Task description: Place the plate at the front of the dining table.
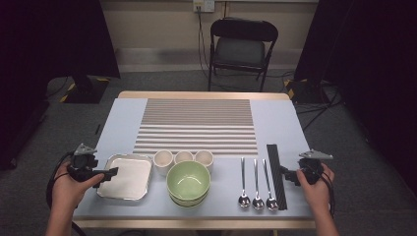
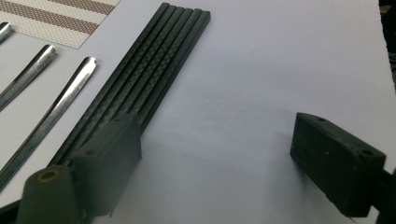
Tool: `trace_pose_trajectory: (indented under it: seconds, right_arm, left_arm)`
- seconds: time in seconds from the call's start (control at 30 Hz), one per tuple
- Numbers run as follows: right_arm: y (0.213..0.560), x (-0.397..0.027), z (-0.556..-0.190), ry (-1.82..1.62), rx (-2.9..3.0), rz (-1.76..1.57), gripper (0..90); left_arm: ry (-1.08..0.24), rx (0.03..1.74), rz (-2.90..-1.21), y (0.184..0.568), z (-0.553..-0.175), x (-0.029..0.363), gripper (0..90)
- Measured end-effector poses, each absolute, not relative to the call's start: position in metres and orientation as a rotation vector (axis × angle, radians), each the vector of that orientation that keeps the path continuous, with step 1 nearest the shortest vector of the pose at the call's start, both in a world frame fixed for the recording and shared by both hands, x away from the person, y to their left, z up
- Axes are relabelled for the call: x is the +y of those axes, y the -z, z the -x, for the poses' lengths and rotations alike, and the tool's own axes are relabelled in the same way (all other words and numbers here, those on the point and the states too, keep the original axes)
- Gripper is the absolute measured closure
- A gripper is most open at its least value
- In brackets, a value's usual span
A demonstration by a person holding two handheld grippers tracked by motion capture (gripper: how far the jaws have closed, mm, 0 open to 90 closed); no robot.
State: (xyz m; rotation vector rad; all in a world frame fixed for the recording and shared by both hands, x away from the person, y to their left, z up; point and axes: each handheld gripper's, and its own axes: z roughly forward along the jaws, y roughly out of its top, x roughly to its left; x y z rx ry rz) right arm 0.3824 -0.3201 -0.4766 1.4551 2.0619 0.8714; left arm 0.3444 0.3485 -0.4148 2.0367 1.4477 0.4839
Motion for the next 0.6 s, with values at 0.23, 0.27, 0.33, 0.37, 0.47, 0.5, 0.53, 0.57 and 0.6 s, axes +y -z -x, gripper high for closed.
trace_pose_trajectory:
  seconds: [0.23,0.27,0.33,0.37,0.47,0.5,0.53,0.57,0.6]
  right_arm:
    - [0.4766,-0.3199,-0.3823,-0.872,2.062,-1.456,15.1]
    - [0.4767,-0.3199,-0.3823,-0.871,2.062,-1.455,15.2]
    - [0.4767,-0.32,-0.3822,-0.871,2.062,-1.454,15.2]
    - [0.4767,-0.3199,-0.3822,-0.871,2.061,-1.455,15.2]
    - [0.4767,-0.3199,-0.3823,-0.872,2.062,-1.456,15.2]
    - [0.4767,-0.3199,-0.3823,-0.872,2.062,-1.456,15.2]
    - [0.4766,-0.32,-0.3823,-0.871,2.062,-1.456,15.2]
    - [0.4767,-0.32,-0.3823,-0.872,2.062,-1.455,15.1]
    - [0.4767,-0.32,-0.3823,-0.872,2.062,-1.456,15.1]
  left_arm:
    - [-0.502,1.498,-2.018,0.4161,-0.3435,0.3541,19.5]
    - [-0.493,1.511,-2.01,0.4165,-0.3435,0.3545,19.4]
    - [-0.492,1.524,-2.013,0.4171,-0.343,0.3553,20.2]
    - [-0.492,1.523,-2.025,0.4176,-0.343,0.3556,20.3]
    - [-0.485,1.529,-2.023,0.4181,-0.343,0.3562,24.9]
    - [-0.49,1.533,-2.021,0.418,-0.3432,0.3576,26.5]
    - [-0.49,1.533,-2.021,0.418,-0.3432,0.3576,27.1]
    - [-0.496,1.543,-2.014,0.418,-0.3431,0.3586,28.2]
    - [-0.493,1.548,-2.01,0.4183,-0.3431,0.3588,29.2]
